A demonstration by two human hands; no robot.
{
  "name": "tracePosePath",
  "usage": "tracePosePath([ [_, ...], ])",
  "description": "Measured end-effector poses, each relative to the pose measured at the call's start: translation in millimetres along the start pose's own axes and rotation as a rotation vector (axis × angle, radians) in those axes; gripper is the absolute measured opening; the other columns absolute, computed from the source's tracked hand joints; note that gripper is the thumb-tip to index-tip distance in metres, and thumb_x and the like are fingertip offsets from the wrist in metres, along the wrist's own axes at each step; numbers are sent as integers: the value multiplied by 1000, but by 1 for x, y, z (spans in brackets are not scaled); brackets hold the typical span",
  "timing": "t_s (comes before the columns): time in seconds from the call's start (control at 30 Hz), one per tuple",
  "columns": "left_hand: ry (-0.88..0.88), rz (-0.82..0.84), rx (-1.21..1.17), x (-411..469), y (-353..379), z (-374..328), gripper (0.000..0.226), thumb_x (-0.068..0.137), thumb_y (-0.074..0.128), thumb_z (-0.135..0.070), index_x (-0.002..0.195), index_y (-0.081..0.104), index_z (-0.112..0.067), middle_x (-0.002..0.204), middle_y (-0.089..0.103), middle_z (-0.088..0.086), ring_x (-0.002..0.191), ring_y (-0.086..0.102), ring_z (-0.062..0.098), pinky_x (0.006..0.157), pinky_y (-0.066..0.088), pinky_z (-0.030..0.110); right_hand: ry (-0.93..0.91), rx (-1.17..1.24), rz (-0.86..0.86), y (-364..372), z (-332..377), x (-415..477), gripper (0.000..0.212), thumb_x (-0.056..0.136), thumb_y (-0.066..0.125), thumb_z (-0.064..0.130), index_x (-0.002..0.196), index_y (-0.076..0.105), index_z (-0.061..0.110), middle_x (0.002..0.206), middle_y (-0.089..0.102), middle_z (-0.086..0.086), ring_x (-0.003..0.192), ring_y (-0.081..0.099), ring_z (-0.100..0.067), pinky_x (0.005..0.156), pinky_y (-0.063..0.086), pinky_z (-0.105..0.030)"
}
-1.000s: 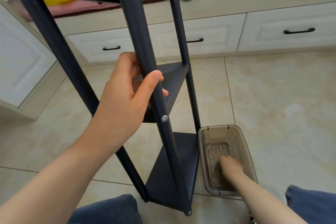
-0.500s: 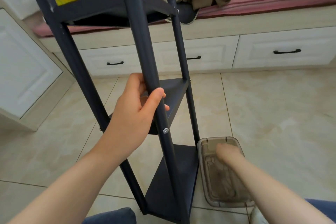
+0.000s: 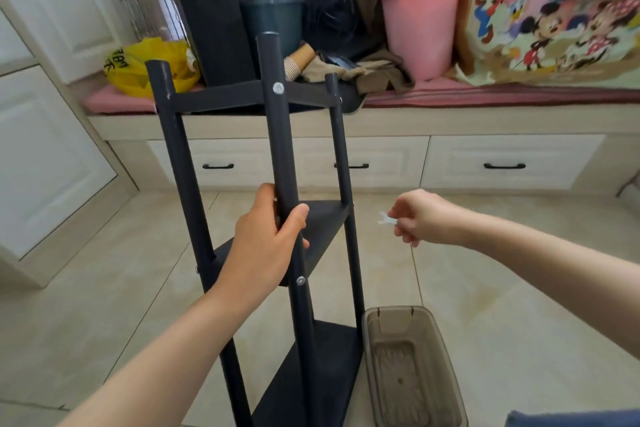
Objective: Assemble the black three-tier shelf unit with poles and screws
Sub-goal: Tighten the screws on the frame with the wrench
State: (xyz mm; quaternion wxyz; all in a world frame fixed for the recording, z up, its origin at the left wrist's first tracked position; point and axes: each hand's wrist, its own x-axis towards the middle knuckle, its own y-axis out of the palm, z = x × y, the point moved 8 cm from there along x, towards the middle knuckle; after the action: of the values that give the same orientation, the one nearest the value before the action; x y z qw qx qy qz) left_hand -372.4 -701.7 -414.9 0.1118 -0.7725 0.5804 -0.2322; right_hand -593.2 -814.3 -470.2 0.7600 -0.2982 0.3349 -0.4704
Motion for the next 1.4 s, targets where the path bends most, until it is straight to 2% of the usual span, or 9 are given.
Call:
tracePosePath([
  [0.1, -11, 6, 4, 2, -2, 1, 11, 102, 57, -30, 110, 52, -25, 84, 68, -2, 70, 72, 9, 58, 58, 19, -126, 316, -41, -11, 31, -25, 15, 97, 55, -2, 94, 70, -2, 76, 74, -13, 62, 69, -16, 61, 58, -23],
  [0.17, -18, 8, 11, 3, -4, 1, 7, 102, 57, -29, 105, 51, -29, 84, 68, -1, 70, 72, 9, 59, 59, 21, -207, 477, -44, -13, 52, -37, 14, 96, 60, 2, 89, 72, 2, 75, 75, -12, 67, 73, -19, 63, 60, -25],
  [0.3, -41, 16, 27, 1, -8, 2, 6, 101, 58, -32, 102, 52, -29, 82, 70, -2, 69, 73, 9, 55, 56, 18, -294, 632, -42, -18, 86, -45, 14, 102, 54, 16, 94, 59, 6, 69, 73, -13, 58, 72, -27, 52, 58, -31],
  [0.43, -52, 18, 65, 0, -14, 5, 7, 101, 57, -33, 100, 52, -28, 78, 69, -7, 67, 72, 9, 53, 53, 17, -373, 605, -139, -22, 110, -40, 19, 104, 45, 18, 88, 52, 11, 53, 64, -6, 36, 53, -17, 40, 42, -23],
  [0.63, -62, 2, 105, 2, -32, 10, 7, 101, 58, -30, 99, 52, -28, 79, 70, -2, 68, 72, 9, 52, 50, 13, -388, 712, -152, -15, 137, -32, 22, 105, 42, 20, 90, 47, 5, 49, 47, 5, 40, 38, -11, 38, 30, -23],
  [0.9, -96, 35, 122, -10, -38, 17, 9, 100, 59, -32, 100, 50, -31, 80, 70, -7, 70, 73, 6, 52, 53, 16, -369, 722, -82, 2, 157, -25, 15, 103, 46, 11, 99, 60, 16, 60, 51, 6, 45, 47, -4, 48, 45, -20],
  [1.07, -73, 85, 133, -15, -39, 14, 9, 100, 59, -31, 99, 50, -28, 84, 70, -16, 69, 73, 9, 55, 57, 22, -495, 723, -40, 5, 185, -21, 15, 98, 50, 4, 98, 62, 14, 56, 60, 5, 52, 61, -12, 53, 53, -24],
  [1.23, -67, 83, 146, -12, -50, 13, 11, 99, 61, -28, 99, 50, -26, 82, 71, -11, 65, 74, 13, 61, 62, 35, -570, 625, -49, 8, 197, -16, 18, 100, 53, 7, 97, 62, 23, 66, 70, 2, 63, 70, -12, 53, 52, -20],
  [1.4, -71, 51, 163, -5, -55, 15, 9, 99, 59, -27, 98, 51, -25, 80, 70, -10, 63, 74, 15, 60, 61, 34, -483, 617, 22, 14, 190, -9, 12, 101, 54, 11, 91, 61, 15, 73, 74, 0, 60, 69, -11, 49, 48, -18],
])
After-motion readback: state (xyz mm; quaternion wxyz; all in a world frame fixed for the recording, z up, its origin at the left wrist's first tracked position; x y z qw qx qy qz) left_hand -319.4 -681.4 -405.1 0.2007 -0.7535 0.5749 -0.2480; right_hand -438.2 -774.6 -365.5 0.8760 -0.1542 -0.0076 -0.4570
